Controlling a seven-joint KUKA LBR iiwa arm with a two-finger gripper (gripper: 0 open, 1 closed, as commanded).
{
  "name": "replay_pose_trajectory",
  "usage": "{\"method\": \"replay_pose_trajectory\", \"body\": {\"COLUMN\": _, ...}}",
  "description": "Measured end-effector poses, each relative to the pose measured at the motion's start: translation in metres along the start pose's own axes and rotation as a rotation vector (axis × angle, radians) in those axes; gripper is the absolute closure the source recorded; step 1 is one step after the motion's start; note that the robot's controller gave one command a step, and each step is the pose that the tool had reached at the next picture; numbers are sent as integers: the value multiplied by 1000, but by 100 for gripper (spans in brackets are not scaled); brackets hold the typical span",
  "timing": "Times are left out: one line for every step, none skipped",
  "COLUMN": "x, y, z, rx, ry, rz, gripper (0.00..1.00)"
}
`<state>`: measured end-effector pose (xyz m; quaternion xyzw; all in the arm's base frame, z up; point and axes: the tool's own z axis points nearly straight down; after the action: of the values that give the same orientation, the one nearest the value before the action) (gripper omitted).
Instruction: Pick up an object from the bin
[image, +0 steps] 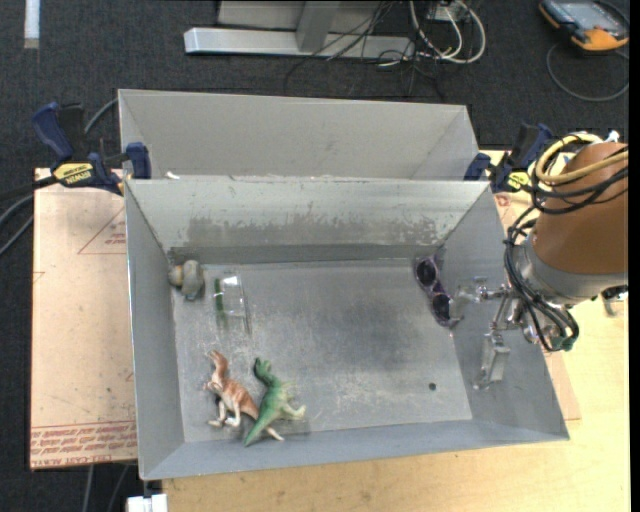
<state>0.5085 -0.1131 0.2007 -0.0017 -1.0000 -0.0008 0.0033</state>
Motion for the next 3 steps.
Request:
{"method": "replay_pose_trajectory", "body": {"x": -1, "y": 1, "z": -4, "rx": 1, "ry": -8, "rz": -4, "gripper": 0}}
{"method": "replay_pose_trajectory", "body": {"x": -98, "y": -22, "z": 115, "rx": 1, "ry": -12, "rz": 57, "gripper": 0}}
{"method": "replay_pose_trajectory", "body": {"x": -103, "y": -27, "z": 49, "rx": 5, "ry": -17, "rz": -350, "gripper": 0}}
